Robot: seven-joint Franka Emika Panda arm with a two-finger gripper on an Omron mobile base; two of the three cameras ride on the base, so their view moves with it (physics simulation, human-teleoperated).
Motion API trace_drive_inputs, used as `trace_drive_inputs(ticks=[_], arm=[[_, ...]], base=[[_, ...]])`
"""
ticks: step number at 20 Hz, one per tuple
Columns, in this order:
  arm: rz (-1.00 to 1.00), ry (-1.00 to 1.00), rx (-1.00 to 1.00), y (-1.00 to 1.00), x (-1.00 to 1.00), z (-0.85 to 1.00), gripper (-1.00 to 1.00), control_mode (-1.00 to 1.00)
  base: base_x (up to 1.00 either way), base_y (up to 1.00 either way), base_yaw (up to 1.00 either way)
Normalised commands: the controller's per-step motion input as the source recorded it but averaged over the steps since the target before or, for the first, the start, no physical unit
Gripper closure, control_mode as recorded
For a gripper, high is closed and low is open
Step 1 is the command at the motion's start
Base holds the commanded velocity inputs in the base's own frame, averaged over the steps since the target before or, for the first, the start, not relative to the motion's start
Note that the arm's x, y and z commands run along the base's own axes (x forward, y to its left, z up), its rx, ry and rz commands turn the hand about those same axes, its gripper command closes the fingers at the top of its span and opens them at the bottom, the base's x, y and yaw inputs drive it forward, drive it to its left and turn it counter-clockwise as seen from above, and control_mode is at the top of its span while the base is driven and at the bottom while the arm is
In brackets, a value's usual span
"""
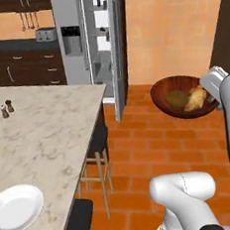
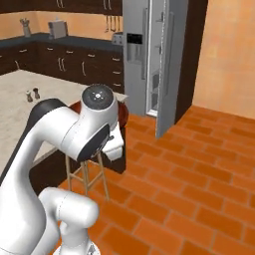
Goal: Pick the chicken drumstick and avocado from their plates and place them in the bowl. Then put the bowl in the fridge.
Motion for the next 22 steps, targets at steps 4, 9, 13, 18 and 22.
trace_drive_inputs(ticks=[4,9,13,18,22], arm=[[0.00,0.00,0.00,0.00,0.00,0.00,1.00,1.00],[0.00,0.00,0.00,0.00,0.00,0.00,1.00,1.00],[0.00,0.00,0.00,0.00,0.00,0.00,1.00,1.00],[0.00,0.00,0.00,0.00,0.00,0.00,1.00,1.00],[0.00,0.00,0.00,0.00,0.00,0.00,1.00,1.00]], base=[[-1.00,-0.13,-0.25],[-1.00,-0.09,0.17],[-1.00,0.00,0.26],[-1.00,0.00,0.25],[-1.00,0.00,0.26]])
